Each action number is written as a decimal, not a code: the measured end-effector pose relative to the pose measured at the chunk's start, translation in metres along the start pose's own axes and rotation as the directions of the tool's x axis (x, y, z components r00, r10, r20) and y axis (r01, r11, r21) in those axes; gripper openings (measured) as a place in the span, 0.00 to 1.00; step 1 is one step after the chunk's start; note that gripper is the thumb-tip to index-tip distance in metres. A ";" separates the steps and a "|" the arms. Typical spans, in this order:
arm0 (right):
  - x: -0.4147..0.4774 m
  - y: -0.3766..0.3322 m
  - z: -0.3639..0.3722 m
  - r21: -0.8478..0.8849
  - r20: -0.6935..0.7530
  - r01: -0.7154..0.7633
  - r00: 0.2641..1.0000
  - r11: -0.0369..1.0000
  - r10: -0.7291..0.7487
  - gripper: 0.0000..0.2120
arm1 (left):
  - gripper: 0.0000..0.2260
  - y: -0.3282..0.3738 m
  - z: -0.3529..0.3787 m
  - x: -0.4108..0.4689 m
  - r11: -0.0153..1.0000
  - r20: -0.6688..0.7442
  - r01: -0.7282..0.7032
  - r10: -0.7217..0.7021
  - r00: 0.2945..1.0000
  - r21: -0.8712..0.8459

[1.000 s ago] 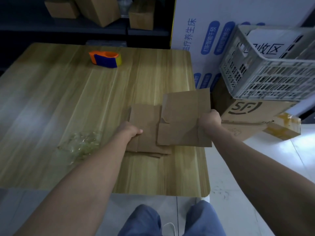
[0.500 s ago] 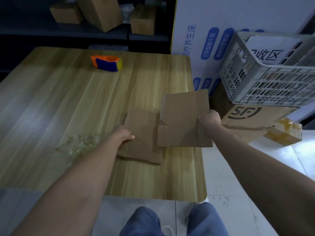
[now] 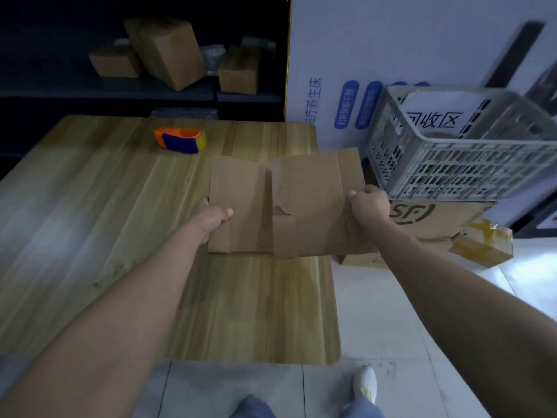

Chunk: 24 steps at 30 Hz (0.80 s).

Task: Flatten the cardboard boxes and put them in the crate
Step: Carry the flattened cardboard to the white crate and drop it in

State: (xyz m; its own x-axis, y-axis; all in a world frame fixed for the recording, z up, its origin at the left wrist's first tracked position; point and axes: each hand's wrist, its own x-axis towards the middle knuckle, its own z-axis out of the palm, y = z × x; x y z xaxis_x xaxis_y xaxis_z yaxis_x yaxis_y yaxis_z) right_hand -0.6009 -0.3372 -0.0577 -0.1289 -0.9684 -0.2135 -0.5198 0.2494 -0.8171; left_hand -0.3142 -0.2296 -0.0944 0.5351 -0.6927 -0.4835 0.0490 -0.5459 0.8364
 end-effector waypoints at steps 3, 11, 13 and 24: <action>0.018 -0.009 -0.035 0.045 0.000 0.060 0.998 0.997 -0.060 0.05 | 0.27 0.037 0.021 -0.015 0.999 0.010 -0.032 0.032 0.999 -0.006; 0.099 -0.005 -0.178 0.095 -0.077 0.163 0.985 0.982 -0.156 0.16 | 0.20 0.135 0.154 -0.060 0.993 -0.009 -0.116 0.116 0.993 -0.022; 0.126 0.001 -0.225 0.112 -0.102 0.169 0.982 0.979 -0.158 0.14 | 0.19 0.160 0.198 -0.069 0.988 -0.006 -0.149 0.149 0.989 -0.041; 0.249 0.033 -0.407 0.164 -0.223 0.172 0.966 0.971 -0.133 0.16 | 0.15 0.259 0.379 -0.092 0.966 0.056 -0.249 0.253 0.966 -0.072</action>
State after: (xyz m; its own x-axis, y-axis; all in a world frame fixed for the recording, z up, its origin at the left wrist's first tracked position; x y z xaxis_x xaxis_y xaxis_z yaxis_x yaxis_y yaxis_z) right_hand -0.9937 -0.5723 0.0797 -0.2432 -0.9697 0.0221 -0.3888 0.0766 -0.9181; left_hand -0.6705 -0.4864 0.0687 0.4817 -0.8337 -0.2699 -0.0252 -0.3210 0.9467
